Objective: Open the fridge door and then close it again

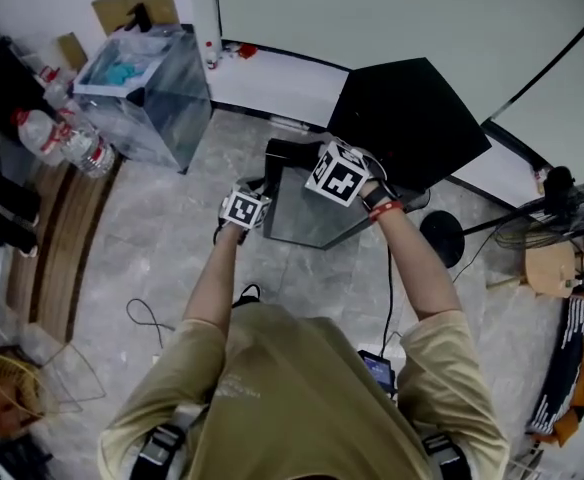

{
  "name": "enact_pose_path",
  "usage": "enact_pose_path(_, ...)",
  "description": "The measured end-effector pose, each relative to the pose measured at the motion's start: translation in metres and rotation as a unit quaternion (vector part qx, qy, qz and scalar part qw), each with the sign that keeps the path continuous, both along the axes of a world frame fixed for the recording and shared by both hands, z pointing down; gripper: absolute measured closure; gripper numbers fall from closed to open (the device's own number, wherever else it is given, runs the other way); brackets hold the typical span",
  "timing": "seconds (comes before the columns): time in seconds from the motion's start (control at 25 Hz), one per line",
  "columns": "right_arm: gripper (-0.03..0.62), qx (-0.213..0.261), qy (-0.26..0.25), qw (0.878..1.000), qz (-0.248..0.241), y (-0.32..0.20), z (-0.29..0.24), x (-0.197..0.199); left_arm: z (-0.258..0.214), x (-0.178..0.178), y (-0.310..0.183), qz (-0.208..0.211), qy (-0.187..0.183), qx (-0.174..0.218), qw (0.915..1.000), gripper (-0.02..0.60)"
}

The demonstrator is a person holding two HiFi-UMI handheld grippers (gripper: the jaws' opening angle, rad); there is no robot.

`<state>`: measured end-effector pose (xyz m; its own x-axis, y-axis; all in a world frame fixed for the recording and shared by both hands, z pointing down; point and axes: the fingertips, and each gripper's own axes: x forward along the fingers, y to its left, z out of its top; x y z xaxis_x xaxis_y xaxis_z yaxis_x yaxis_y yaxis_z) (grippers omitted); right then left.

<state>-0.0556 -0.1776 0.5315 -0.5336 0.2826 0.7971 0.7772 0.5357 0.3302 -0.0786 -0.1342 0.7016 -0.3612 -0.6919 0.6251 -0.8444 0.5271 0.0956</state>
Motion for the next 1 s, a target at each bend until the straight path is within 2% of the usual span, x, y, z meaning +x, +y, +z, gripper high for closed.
enact_pose_path(0.36,0.395,0.004,-0.006,0.999,-0.042,0.016,0.0,0.03,0.002,0.036,0.02,-0.044,0.003,-0.006,0.999,0.476)
enact_pose_path(0.56,0.391,0.015,-0.008,0.998,-0.067,0.024,0.0,0.056,-0.003,0.067,0.026,-0.067,0.001,0.005,0.9978,0.476)
enact_pose_path(1.0,0.379,0.038,-0.019,0.993,-0.11,0.045,0.003,0.113,0.0,0.134,0.05,-0.121,-0.002,0.001,0.9926,0.472)
